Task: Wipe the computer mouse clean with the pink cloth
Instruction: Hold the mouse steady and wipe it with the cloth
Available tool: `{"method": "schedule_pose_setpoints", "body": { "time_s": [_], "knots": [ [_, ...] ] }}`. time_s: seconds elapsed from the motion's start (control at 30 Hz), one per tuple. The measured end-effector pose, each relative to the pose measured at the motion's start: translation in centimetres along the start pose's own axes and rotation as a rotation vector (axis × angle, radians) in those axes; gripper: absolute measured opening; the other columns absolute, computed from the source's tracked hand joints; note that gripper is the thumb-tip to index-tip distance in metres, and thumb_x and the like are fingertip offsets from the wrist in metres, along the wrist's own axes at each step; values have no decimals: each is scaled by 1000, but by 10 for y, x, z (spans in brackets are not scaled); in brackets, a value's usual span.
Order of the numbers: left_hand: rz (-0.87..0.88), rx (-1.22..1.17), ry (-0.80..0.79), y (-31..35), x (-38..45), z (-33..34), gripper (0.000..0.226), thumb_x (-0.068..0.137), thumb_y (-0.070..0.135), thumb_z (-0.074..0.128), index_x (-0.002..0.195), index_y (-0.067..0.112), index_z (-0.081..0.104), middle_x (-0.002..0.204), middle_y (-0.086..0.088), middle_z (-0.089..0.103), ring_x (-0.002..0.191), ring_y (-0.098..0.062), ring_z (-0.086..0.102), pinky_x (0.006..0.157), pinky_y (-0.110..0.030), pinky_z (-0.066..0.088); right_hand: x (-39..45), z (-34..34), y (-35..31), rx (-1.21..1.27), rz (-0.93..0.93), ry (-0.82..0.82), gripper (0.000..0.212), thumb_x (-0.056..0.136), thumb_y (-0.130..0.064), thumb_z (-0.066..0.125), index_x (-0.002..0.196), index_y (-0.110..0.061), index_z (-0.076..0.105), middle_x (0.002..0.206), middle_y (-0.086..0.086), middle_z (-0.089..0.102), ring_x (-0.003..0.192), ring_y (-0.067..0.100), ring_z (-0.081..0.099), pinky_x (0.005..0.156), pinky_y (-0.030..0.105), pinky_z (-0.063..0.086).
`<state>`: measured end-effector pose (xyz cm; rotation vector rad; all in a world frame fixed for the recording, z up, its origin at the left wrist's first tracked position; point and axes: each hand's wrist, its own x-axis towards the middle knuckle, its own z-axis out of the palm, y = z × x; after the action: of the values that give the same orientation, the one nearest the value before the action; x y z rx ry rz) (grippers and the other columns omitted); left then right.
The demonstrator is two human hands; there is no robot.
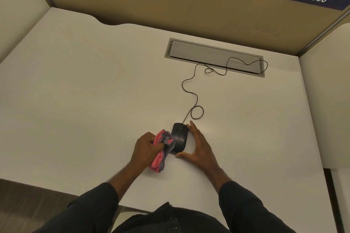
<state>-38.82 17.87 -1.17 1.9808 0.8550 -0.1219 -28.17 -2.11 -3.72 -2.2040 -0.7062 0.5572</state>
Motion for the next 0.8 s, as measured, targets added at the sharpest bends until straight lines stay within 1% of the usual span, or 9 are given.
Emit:
{"method": "schedule_pose_setpoints", "body": {
  "time_s": [0.07,0.27,0.33,0.43,0.5,0.57,0.67,0.73,0.8],
  "knots": [
    [-5,10,16,-3,-6,0,23,85,29,74,82,8,66,81,-4,65,73,-19,63,70,-33,52,0,0,0,6,5,5,121,62,-69,81,155,-44,8,155,-26,29,140,-9,28,107,3,22],
    [18,35,26,-13,-24,4,22,86,30,74,85,10,65,83,-5,64,75,-20,62,71,-32,53,-1,0,-1,5,9,7,119,62,-71,80,155,-43,11,157,-24,28,141,-9,27,107,0,20],
    [21,41,22,-15,-29,5,22,87,31,74,86,11,64,83,-4,63,75,-18,62,69,-27,52,-2,0,-1,-3,0,10,118,62,-73,78,155,-41,14,157,-23,28,141,-10,26,107,0,19],
    [24,60,12,-18,-35,6,23,87,35,73,87,14,64,84,-1,63,75,-14,61,68,-19,47,-2,0,-1,-23,-17,3,116,64,-72,78,155,-38,15,158,-20,27,142,-8,26,111,8,23],
    [22,68,9,-20,-39,6,23,87,36,73,90,15,64,86,0,63,76,-13,62,70,-19,48,-2,0,0,-33,-29,-1,115,66,-70,77,156,-35,15,159,-16,26,144,-2,27,115,19,28],
    [17,74,3,-22,-41,5,24,87,36,72,94,14,64,89,-1,64,79,-13,62,73,-21,50,-2,0,1,-37,-39,-7,114,67,-68,78,156,-33,15,160,-14,26,145,2,28,117,27,31],
    [16,78,-3,-24,-45,4,24,88,34,71,98,13,65,93,-2,64,82,-14,63,79,-25,53,-1,0,1,-34,-53,-17,115,68,-66,78,157,-34,11,161,-15,23,145,1,26,117,27,30],
    [16,71,2,-26,-47,3,23,89,33,71,99,13,65,93,-2,64,82,-14,62,78,-23,52,-1,0,1,-30,-65,-20,117,68,-69,76,157,-35,7,162,-18,18,146,-2,22,117,23,26],
    [14,58,8,-29,-50,1,23,88,32,71,100,12,65,94,-2,63,83,-14,62,77,-20,50,0,0,2,-43,-77,-23,120,68,-71,74,158,-34,2,163,-20,11,148,-2,16,118,22,22]
  ]
}}
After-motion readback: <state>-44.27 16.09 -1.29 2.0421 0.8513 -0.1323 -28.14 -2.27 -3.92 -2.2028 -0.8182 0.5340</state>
